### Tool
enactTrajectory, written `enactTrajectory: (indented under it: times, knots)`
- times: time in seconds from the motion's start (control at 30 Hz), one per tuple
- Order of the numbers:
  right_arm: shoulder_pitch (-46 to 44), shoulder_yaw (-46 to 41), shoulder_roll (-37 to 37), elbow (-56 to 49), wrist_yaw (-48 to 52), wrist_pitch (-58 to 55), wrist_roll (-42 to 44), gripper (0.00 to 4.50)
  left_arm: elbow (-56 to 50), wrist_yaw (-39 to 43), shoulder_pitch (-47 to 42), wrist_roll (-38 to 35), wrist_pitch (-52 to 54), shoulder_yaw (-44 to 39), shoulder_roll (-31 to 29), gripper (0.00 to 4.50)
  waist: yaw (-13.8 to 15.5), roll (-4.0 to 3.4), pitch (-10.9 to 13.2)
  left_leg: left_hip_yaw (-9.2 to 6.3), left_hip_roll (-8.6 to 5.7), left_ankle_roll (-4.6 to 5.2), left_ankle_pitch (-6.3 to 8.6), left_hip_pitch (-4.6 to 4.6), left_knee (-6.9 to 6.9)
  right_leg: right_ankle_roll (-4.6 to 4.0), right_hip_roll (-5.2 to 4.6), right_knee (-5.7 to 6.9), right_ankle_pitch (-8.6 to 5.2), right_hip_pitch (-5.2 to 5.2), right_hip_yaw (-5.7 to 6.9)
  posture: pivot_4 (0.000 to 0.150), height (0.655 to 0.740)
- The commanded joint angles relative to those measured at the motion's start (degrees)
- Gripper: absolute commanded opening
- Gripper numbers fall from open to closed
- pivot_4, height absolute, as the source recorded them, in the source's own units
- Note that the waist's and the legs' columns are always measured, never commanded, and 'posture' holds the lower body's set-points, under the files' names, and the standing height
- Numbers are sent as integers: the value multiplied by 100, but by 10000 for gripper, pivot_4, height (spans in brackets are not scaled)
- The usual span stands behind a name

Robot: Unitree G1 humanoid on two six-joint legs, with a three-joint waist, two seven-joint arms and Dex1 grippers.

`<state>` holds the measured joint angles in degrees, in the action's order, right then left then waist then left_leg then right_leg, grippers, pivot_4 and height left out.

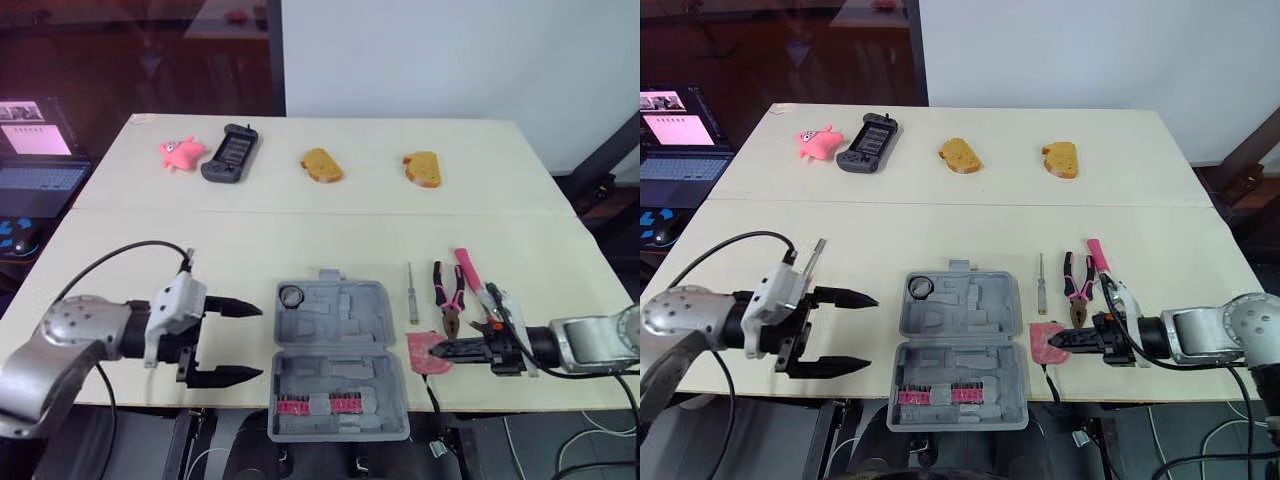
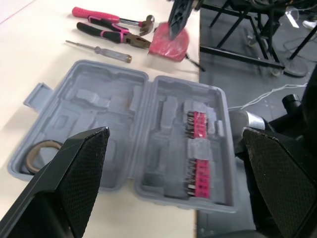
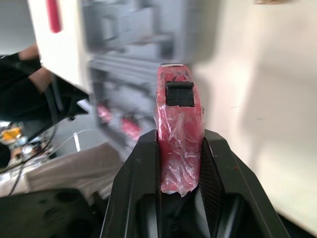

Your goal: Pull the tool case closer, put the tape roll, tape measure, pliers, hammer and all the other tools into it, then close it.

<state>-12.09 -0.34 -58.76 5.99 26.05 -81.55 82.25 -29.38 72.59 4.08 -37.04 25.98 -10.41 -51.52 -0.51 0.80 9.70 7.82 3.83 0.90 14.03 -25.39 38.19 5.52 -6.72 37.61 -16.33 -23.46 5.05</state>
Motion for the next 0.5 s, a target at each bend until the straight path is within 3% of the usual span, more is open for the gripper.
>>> enactTrajectory:
  times: [0.03,0.3,0.5]
  knots:
    - [-34,-59,151,62,418,53,-582,5054,-321,-63,207,-268,-83,-435,-1,45000,-2,-1,-1,0,0,0,0,0,-1,0,0,0,0,0,0,1500,7188]
    - [-155,-117,525,363,867,-7,-1592,5054,-585,-225,377,-372,-107,-480,14,45000,-4,-2,-1,0,-1,-1,0,0,-1,0,0,0,0,1,0,1500,7188]
    - [-74,-307,575,196,1061,-143,-1969,33710,-546,-202,136,-419,-36,-257,12,45000,5,-3,-2,0,-2,-1,0,0,-1,-1,1,0,0,1,0,1500,7188]
